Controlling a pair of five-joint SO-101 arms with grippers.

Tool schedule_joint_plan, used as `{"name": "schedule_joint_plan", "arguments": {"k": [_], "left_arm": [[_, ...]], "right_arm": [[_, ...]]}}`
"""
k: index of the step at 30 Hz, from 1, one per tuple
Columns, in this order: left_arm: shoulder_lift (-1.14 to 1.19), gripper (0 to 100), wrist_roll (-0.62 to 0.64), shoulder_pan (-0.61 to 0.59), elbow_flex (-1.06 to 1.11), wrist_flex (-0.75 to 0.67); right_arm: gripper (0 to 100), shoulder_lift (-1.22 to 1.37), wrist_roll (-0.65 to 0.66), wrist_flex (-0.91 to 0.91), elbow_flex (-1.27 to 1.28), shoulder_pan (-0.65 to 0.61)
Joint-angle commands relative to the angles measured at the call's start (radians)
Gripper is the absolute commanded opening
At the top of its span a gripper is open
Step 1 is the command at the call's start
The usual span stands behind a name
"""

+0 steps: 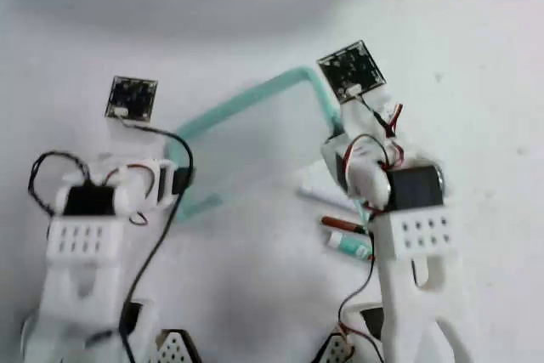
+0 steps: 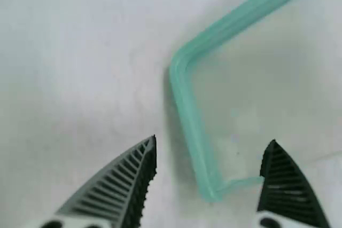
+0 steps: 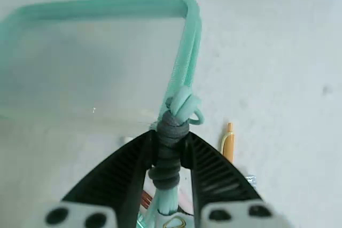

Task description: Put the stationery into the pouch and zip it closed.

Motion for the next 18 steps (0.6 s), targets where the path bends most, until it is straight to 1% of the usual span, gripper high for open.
{"name": "schedule_joint_plan", "arguments": {"k": [1, 3, 6, 9, 11, 14, 18], "left_arm": [[-0.314, 32, -0.023, 0.124, -0.051, 0.054], [-0.407, 32, -0.055, 0.206, -0.051, 0.104], [-0.501, 32, -0.032, 0.288, -0.051, 0.161], [-0.535, 32, -0.025, 0.331, -0.041, 0.169], [-0.535, 32, -0.026, 0.357, -0.017, 0.133], [-0.535, 32, -0.034, 0.374, 0.037, 0.060], [-0.535, 32, -0.147, 0.369, 0.077, -0.029]], "right_arm": [[1.6, 0.005, 0.005, 0.162, -0.282, -0.053], [1.6, 0.077, -0.021, 0.252, -0.420, -0.085], [1.7, 0.186, -0.084, 0.374, -0.631, -0.153], [1.7, 0.236, -0.087, 0.386, -0.753, -0.236], [1.6, 0.243, -0.084, 0.384, -0.778, -0.272], [1.6, 0.245, -0.041, 0.384, -0.786, -0.309], [1.6, 0.246, -0.031, 0.384, -0.784, -0.344]]}}
